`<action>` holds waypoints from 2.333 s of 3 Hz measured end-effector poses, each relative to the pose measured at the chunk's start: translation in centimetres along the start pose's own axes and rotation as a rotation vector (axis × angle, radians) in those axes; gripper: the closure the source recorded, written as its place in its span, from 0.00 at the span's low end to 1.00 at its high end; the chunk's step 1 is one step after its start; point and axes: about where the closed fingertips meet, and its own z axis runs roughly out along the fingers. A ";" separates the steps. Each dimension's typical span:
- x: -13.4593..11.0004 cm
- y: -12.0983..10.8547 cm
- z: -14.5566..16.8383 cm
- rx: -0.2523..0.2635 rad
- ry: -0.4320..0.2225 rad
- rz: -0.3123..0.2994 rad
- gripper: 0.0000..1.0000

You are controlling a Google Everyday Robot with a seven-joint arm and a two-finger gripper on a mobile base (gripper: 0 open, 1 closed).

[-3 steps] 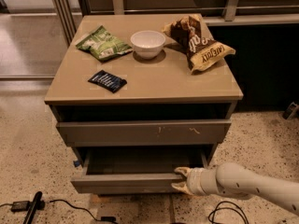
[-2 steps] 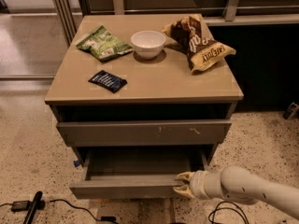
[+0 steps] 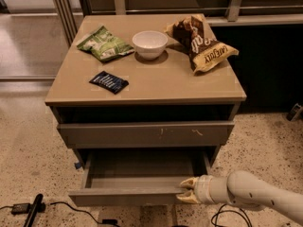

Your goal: Open middle drawer

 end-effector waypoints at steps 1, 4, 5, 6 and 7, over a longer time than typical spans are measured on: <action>0.0 0.0 0.0 0.000 0.000 0.000 0.33; 0.0 0.0 0.0 0.000 0.000 0.000 0.00; 0.2 0.2 -0.1 -0.001 -0.002 0.005 0.09; 0.8 0.7 -0.6 0.003 -0.005 0.019 0.32; 1.3 1.2 -1.3 0.008 -0.009 0.027 0.55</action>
Offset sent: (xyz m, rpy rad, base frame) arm 0.0000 0.0000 0.0000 0.0000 0.0000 0.0000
